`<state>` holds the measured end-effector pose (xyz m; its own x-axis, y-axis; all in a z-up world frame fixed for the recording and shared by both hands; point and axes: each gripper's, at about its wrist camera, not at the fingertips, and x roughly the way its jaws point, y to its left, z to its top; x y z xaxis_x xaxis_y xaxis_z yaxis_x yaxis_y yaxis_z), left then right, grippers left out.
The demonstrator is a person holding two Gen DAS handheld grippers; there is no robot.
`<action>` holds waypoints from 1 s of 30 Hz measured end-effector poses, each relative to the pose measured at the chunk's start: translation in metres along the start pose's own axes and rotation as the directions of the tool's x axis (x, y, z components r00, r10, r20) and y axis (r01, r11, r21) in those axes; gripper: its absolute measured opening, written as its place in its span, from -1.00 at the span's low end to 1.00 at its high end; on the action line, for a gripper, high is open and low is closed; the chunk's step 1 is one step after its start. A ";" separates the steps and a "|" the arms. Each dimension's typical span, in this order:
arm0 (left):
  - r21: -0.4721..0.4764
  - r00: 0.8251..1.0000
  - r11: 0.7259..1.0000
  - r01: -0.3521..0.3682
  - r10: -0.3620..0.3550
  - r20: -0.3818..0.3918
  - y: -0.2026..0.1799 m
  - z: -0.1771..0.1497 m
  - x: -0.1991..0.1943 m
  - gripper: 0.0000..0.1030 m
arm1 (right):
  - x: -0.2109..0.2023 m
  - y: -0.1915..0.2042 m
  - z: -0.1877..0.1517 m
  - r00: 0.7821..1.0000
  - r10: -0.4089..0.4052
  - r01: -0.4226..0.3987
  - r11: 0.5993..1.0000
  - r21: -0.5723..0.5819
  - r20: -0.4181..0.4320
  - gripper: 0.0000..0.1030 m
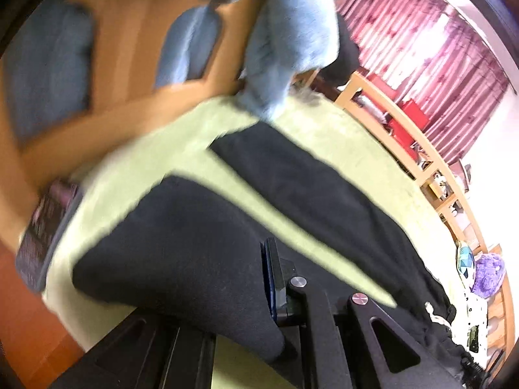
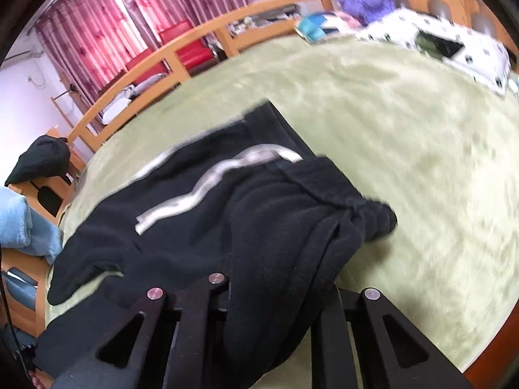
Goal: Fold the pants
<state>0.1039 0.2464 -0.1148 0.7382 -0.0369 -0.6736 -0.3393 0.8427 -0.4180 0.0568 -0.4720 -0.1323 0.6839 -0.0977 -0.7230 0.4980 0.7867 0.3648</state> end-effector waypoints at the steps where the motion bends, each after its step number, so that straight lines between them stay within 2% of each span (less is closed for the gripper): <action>1: 0.007 1.000 1.000 0.006 -0.006 0.009 -0.008 0.010 0.001 -0.83 | -0.002 0.008 0.009 1.000 0.001 -0.001 1.000 -0.001 0.003 -0.73; 7: 0.028 0.998 0.999 0.024 -0.025 0.063 -0.051 0.066 0.028 -0.83 | 0.002 0.054 0.063 0.997 0.035 -0.034 0.999 -0.019 0.065 -0.75; 12: 0.040 0.995 0.999 0.014 -0.018 0.094 -0.089 0.114 0.074 -0.83 | 0.036 0.089 0.114 0.993 0.064 -0.062 0.998 -0.024 0.095 -0.75; 18: 0.076 0.992 0.997 -0.028 0.018 0.127 -0.130 0.145 0.142 -0.83 | 0.101 0.127 0.172 0.990 0.046 -0.043 0.999 -0.025 0.132 -0.74; 22: 0.094 0.996 0.995 -0.039 0.032 0.084 -0.150 0.145 0.201 -0.83 | 0.164 0.142 0.183 0.994 -0.013 0.018 0.999 -0.046 0.109 -0.66; 24: 0.109 0.998 0.993 -0.055 0.053 0.022 -0.155 0.140 0.225 -0.83 | 0.201 0.145 0.175 0.997 -0.051 0.055 0.996 -0.074 0.056 -0.54; 25: 0.114 0.998 0.991 -0.065 0.066 -0.008 -0.156 0.138 0.231 -0.79 | 0.212 0.148 0.171 0.997 -0.064 0.066 0.994 -0.092 0.032 -0.45; 27: 0.135 0.996 0.988 -0.080 0.086 -0.039 -0.157 0.132 0.234 -0.58 | 0.218 0.149 0.163 0.998 -0.061 0.062 0.992 -0.112 0.012 -0.36; 28: 0.148 0.996 0.986 -0.080 0.086 -0.034 -0.155 0.129 0.229 -0.32 | 0.214 0.150 0.159 0.998 -0.058 0.059 0.990 -0.125 0.017 -0.18; 29: 0.158 0.995 0.983 -0.089 0.094 -0.020 -0.151 0.126 0.220 0.09 | 0.208 0.152 0.157 0.998 -0.054 0.057 0.989 -0.137 0.025 0.04; 30: 0.161 0.995 0.982 -0.097 0.099 -0.002 -0.147 0.125 0.211 0.30 | 0.201 0.154 0.155 0.998 -0.051 0.057 0.986 -0.154 0.039 0.12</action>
<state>0.3821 0.1820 -0.1197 0.6998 0.0452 -0.7129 -0.3106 0.9179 -0.2468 0.3535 -0.4653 -0.1306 0.6777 -0.1617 -0.7173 0.4477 0.8646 0.2281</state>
